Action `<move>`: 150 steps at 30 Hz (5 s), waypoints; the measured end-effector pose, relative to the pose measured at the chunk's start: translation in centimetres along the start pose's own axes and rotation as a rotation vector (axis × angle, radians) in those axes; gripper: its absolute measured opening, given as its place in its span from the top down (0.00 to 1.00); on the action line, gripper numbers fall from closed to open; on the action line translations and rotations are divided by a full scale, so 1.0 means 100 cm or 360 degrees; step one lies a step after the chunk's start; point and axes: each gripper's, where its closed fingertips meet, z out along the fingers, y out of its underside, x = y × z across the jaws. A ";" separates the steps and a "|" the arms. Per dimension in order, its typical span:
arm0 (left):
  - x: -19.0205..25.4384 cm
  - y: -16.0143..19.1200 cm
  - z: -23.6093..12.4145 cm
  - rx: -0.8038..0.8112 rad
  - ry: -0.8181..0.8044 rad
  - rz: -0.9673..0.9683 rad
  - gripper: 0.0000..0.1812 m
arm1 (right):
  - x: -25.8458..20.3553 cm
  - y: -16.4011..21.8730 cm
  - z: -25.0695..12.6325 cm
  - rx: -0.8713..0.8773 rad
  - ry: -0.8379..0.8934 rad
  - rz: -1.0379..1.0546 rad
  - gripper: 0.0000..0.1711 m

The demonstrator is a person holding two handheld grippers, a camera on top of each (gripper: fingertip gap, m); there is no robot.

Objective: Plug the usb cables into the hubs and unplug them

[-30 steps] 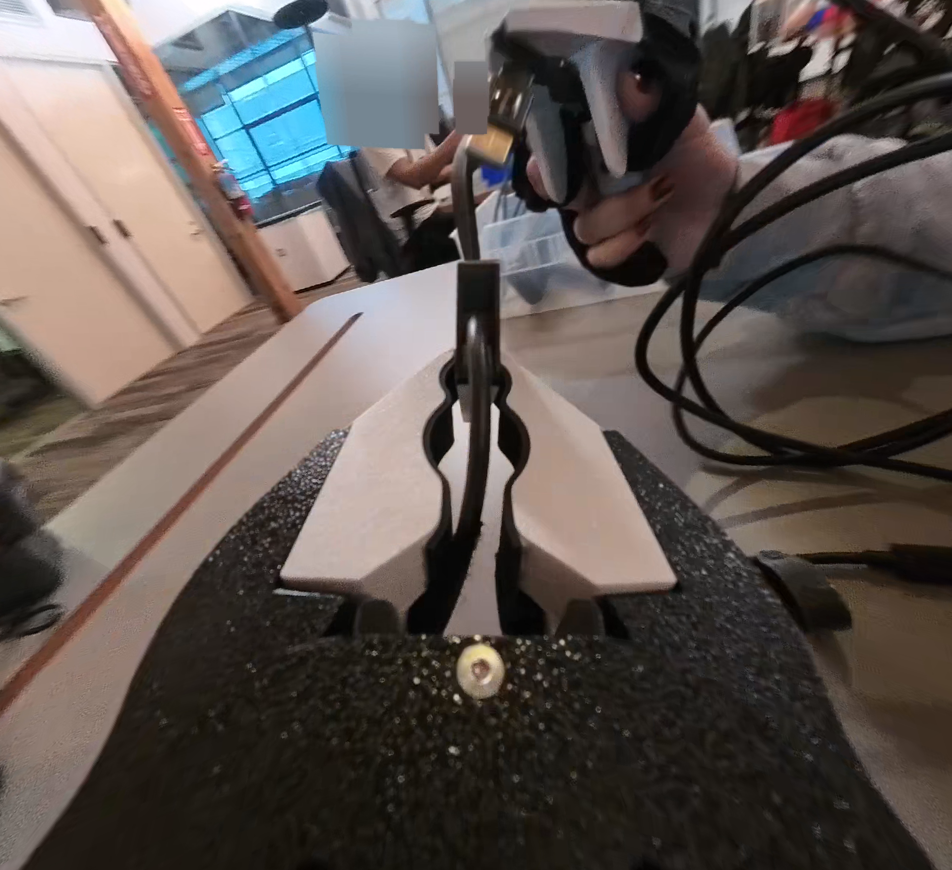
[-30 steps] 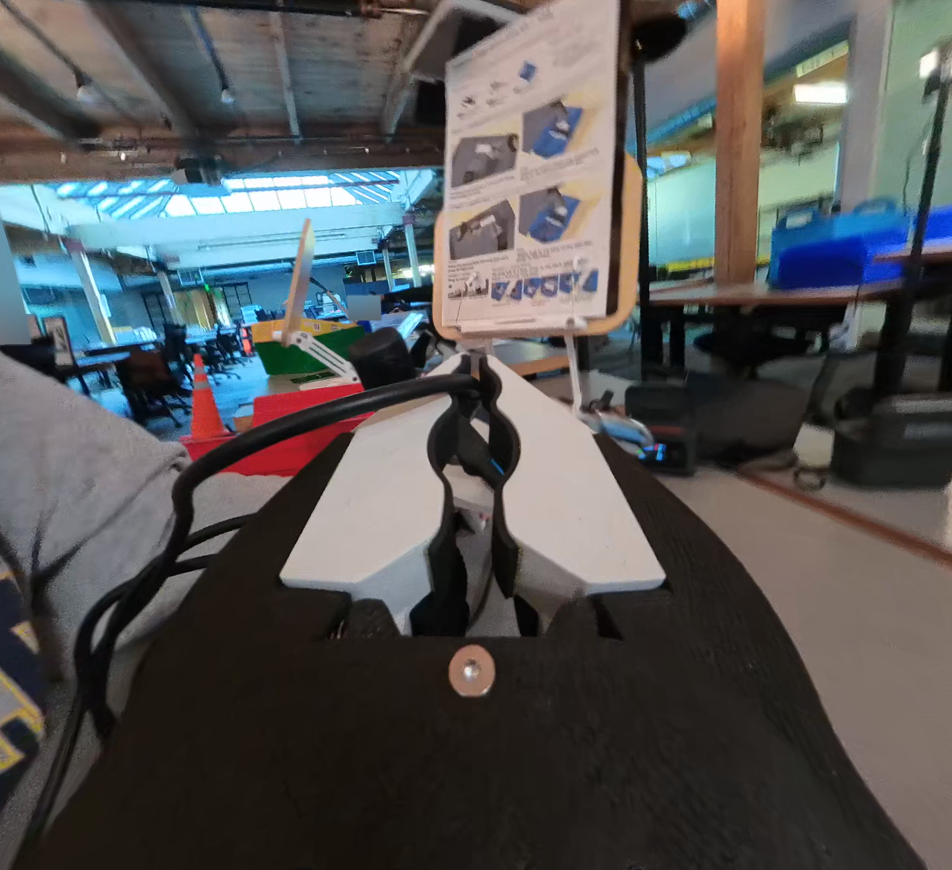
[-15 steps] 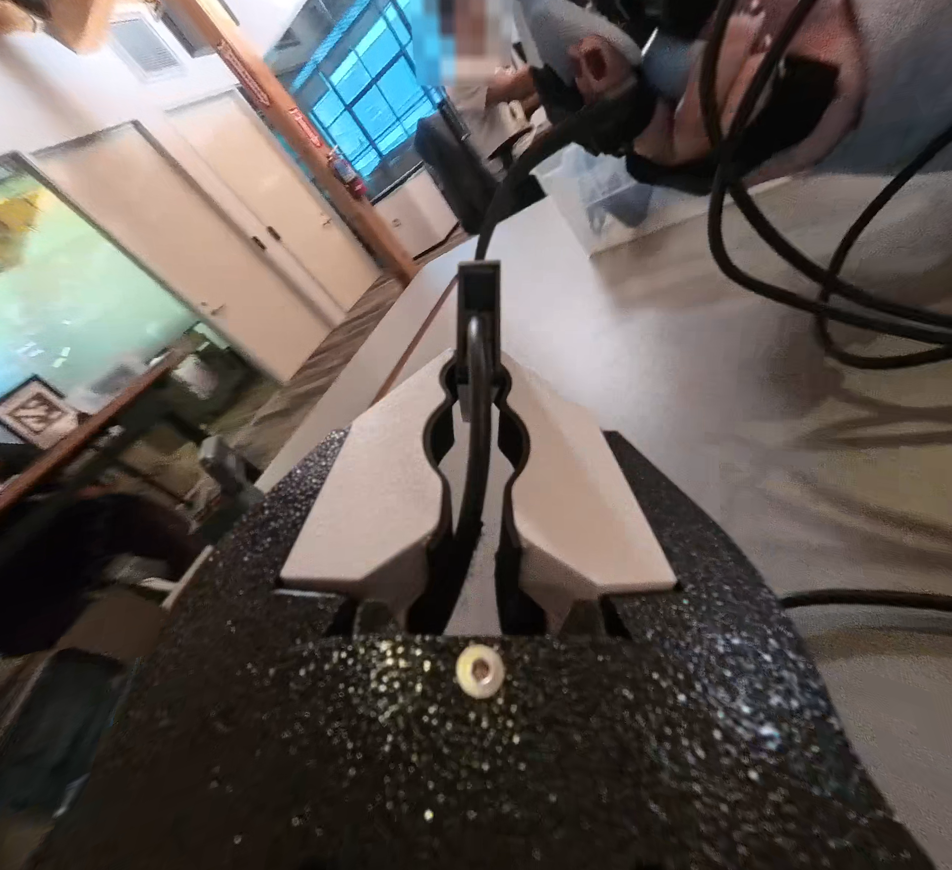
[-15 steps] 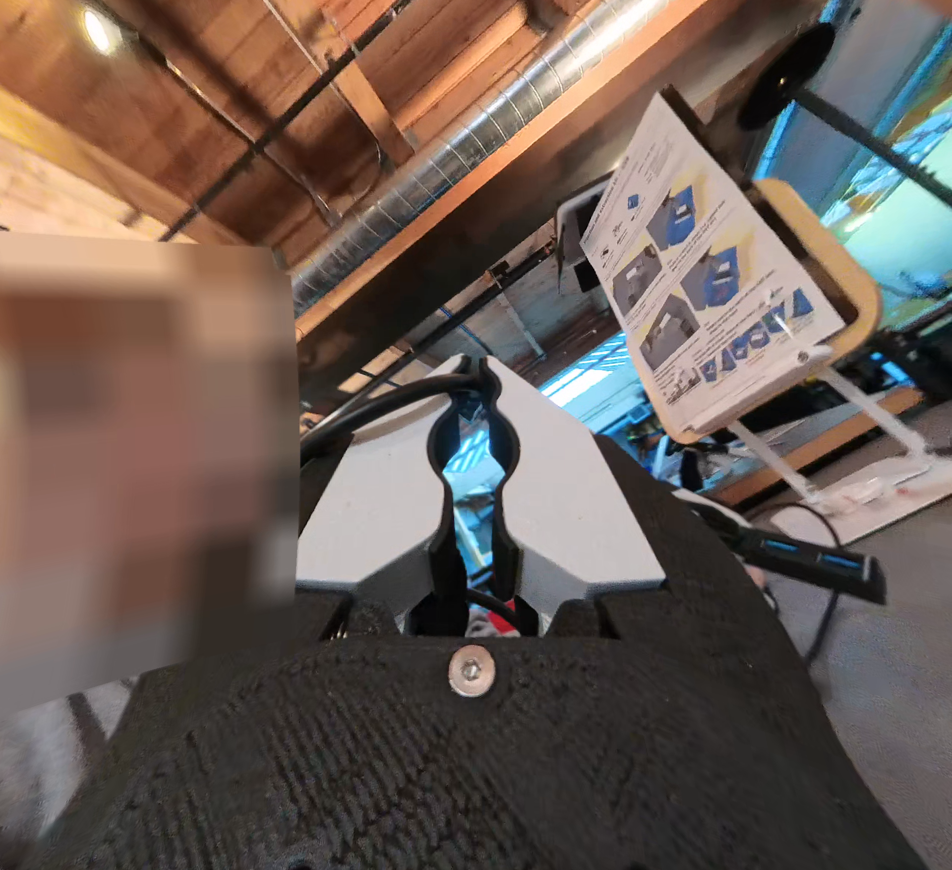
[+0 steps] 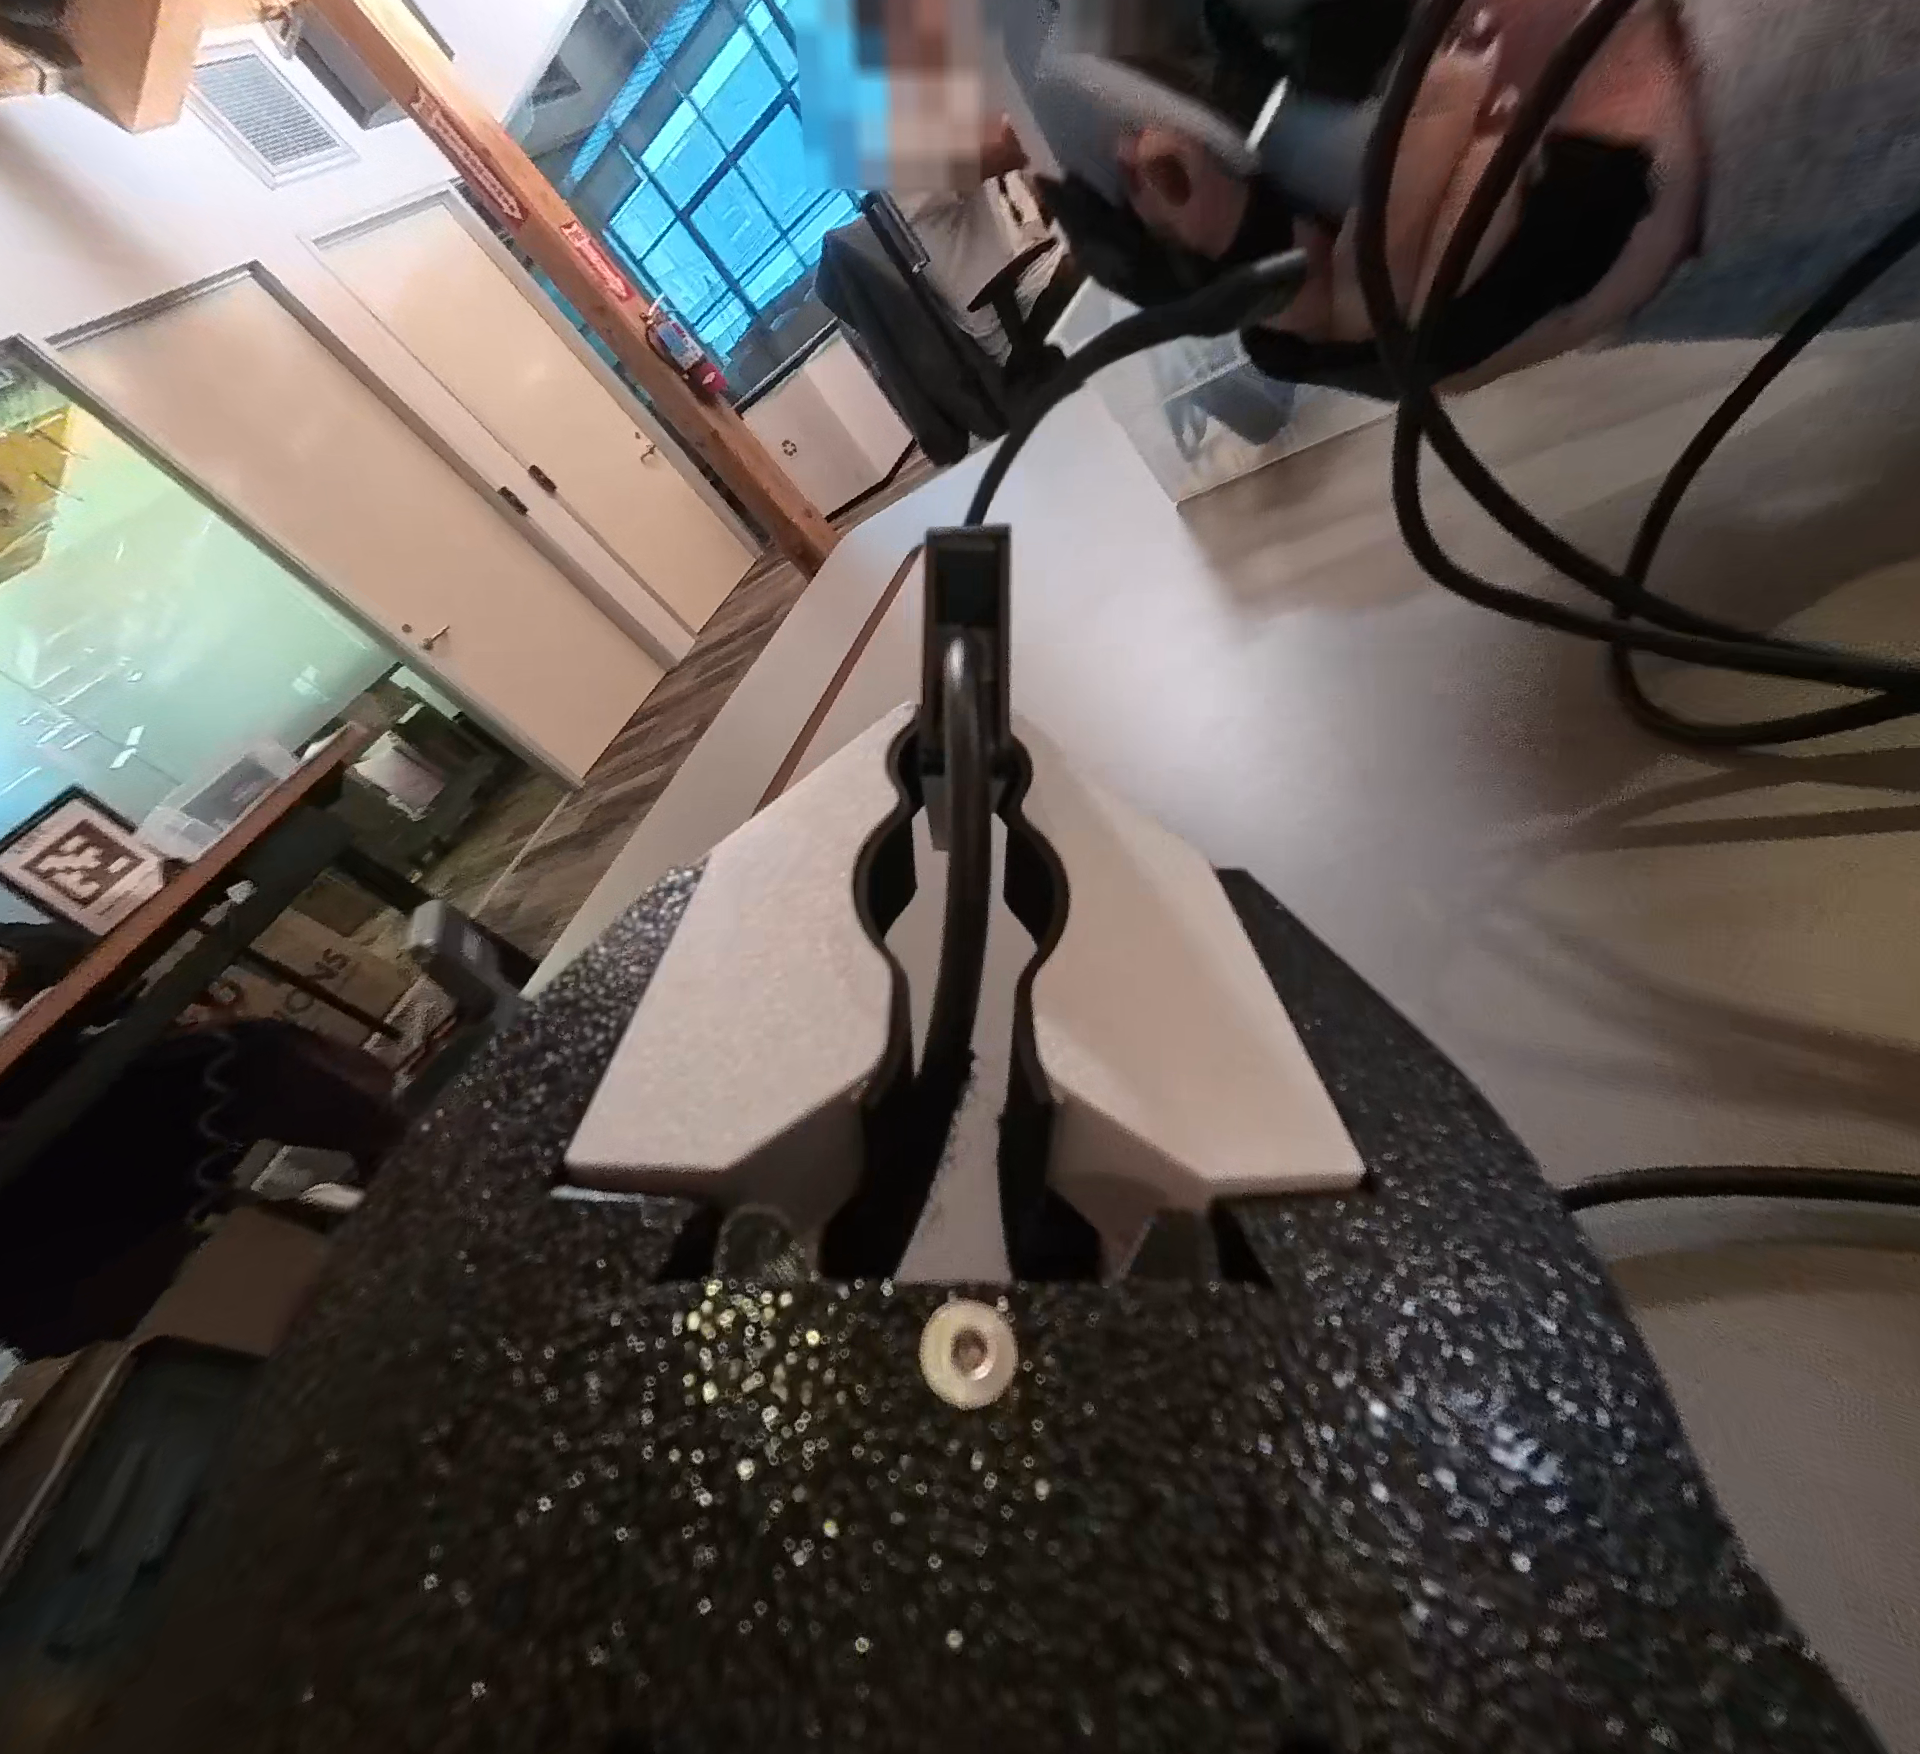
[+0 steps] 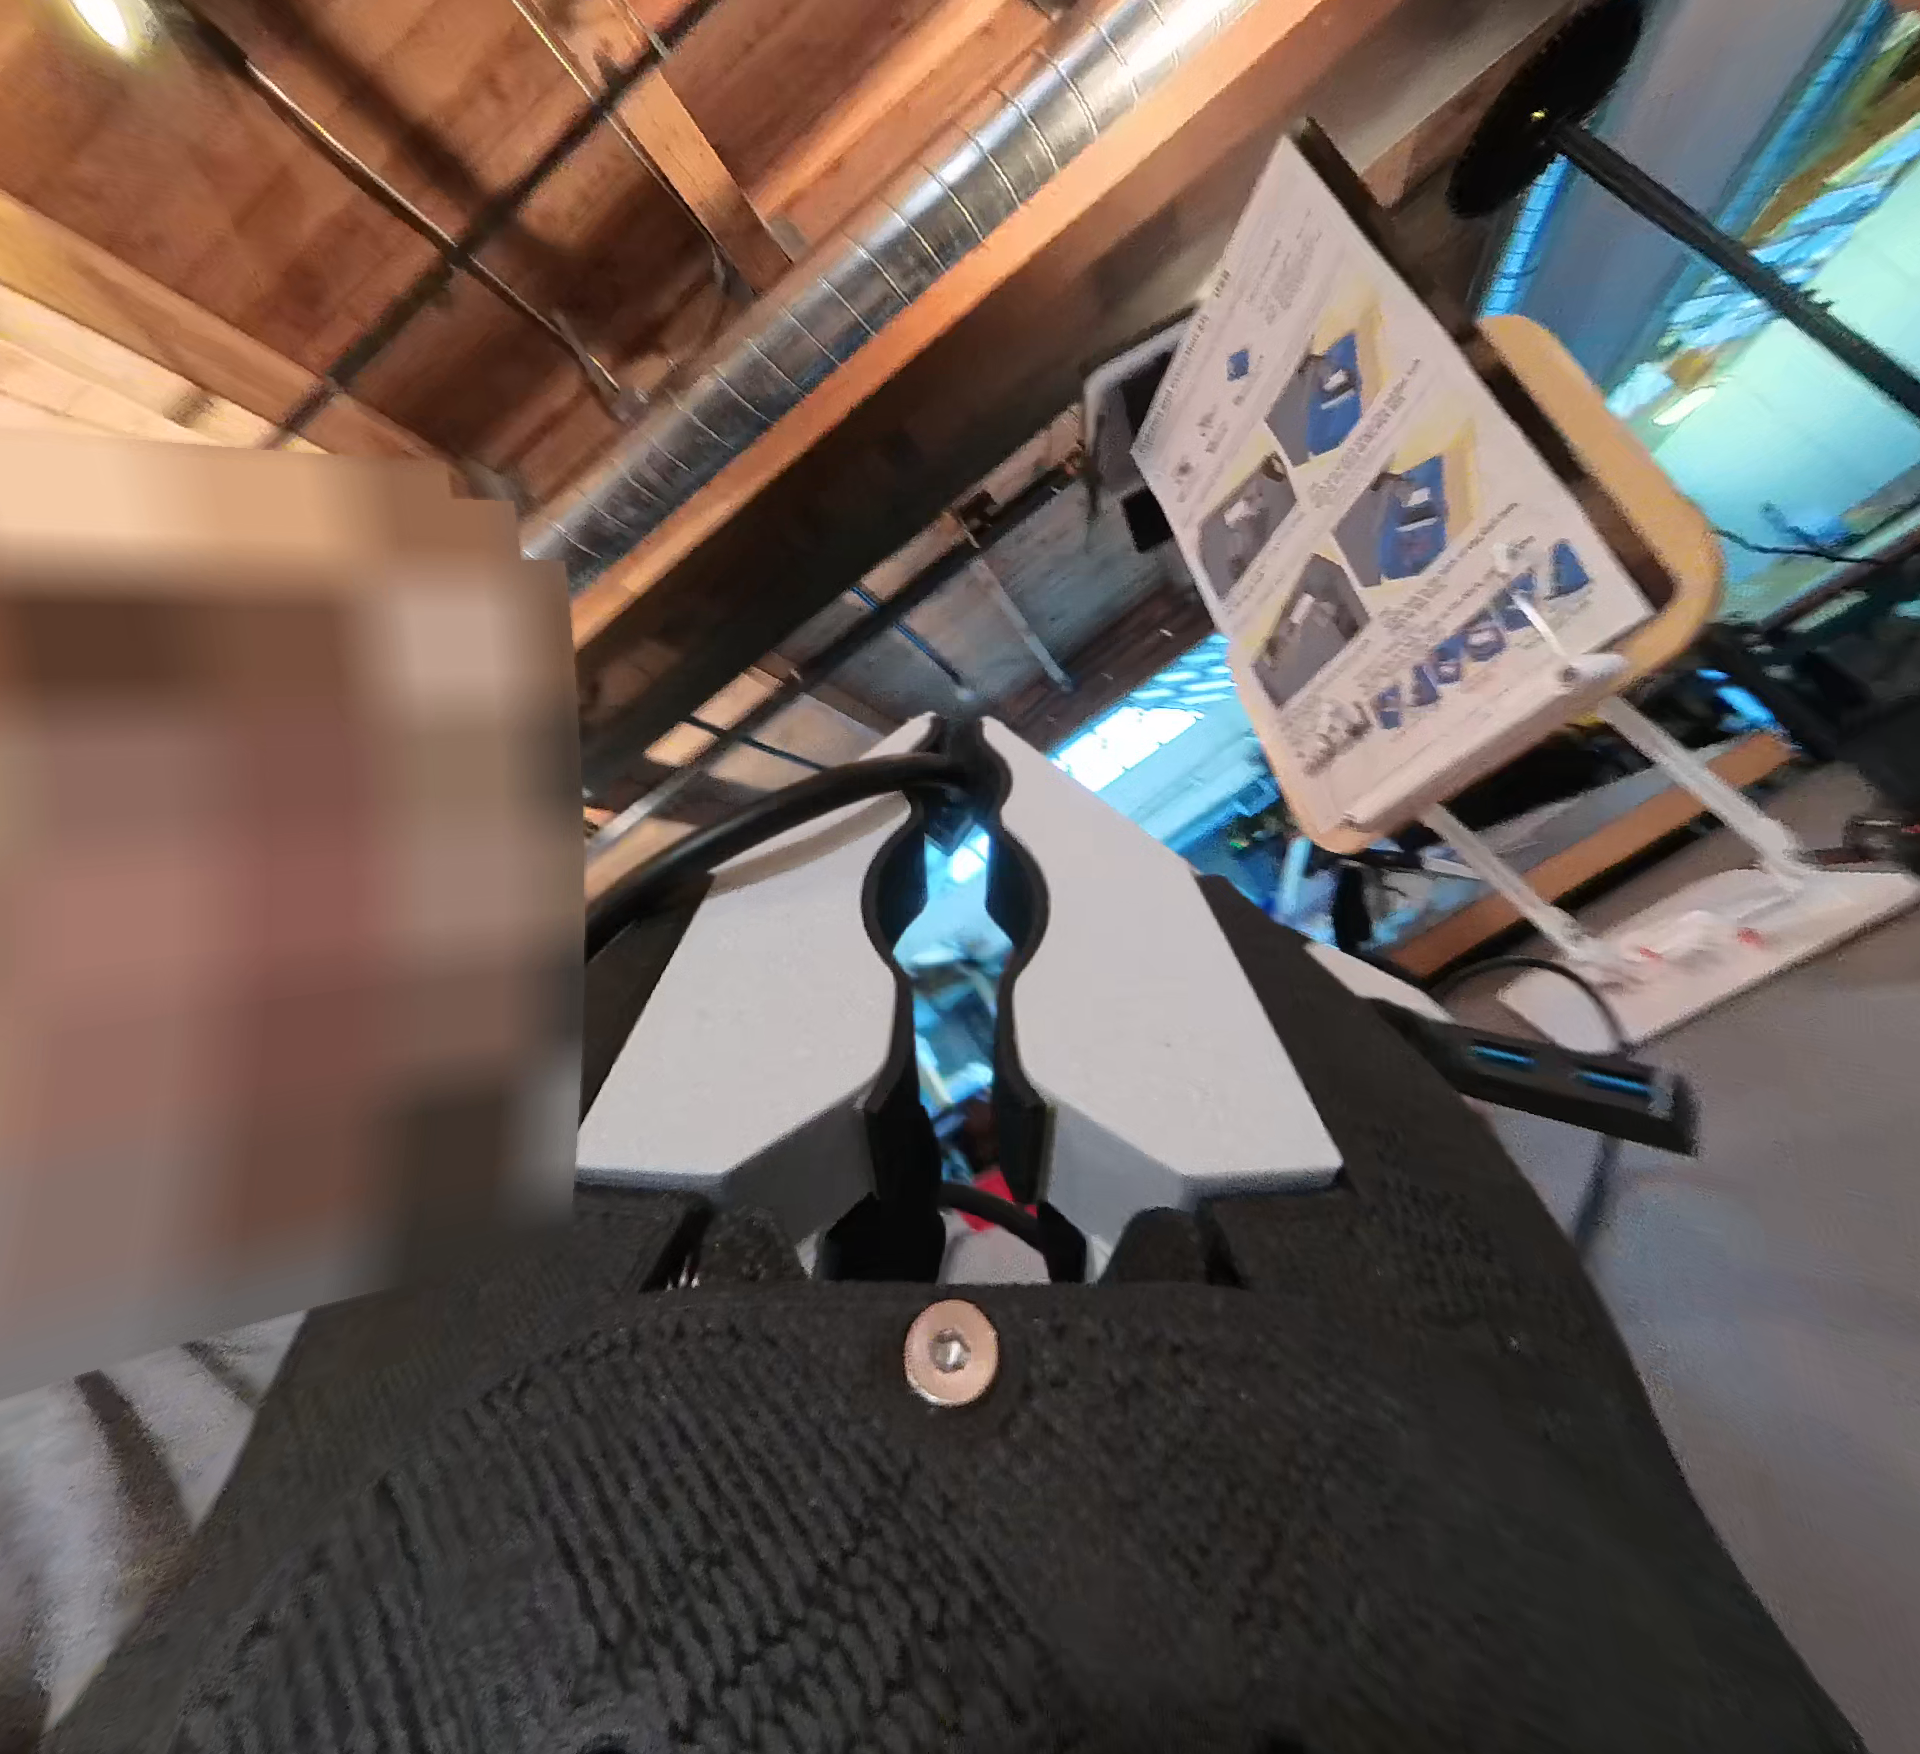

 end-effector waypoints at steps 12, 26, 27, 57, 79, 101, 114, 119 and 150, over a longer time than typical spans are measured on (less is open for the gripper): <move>0.057 -0.039 -0.026 0.0422 0.1131 -0.0983 0.95 | 0.003 0.043 0.003 -0.0736 0.0370 -0.1101 1.00; 0.071 -0.044 -0.034 0.0391 0.1452 -0.1252 0.95 | 0.016 0.095 0.008 -0.1123 0.0311 -0.1208 0.99; 0.072 -0.043 -0.034 0.0373 0.1467 -0.1266 0.96 | 0.016 0.096 0.007 -0.1145 0.0310 -0.1226 0.99; 0.079 -0.040 -0.035 0.0252 0.1631 -0.1459 0.96 | 0.014 0.105 -0.001 -0.1305 0.0296 -0.1193 0.99; 0.075 -0.028 -0.020 0.0145 0.1455 -0.1469 0.95 | 0.048 0.103 -0.013 -0.1377 0.0616 -0.1046 0.86; 0.075 -0.007 -0.007 -0.0058 0.1249 -0.1328 0.96 | 0.073 0.115 -0.028 -0.1488 0.0785 -0.0878 0.95; 0.066 0.004 -0.005 -0.0104 0.1147 -0.1294 0.96 | 0.085 0.114 -0.025 -0.1353 0.0791 -0.0849 0.95; 0.071 0.009 -0.004 -0.0174 0.1158 -0.1252 0.96 | 0.090 0.120 -0.026 -0.1363 0.0810 -0.0822 0.96; 0.097 0.041 -0.004 -0.0555 0.1185 -0.0974 0.95 | 0.098 0.130 -0.039 -0.1438 0.0745 -0.0799 0.96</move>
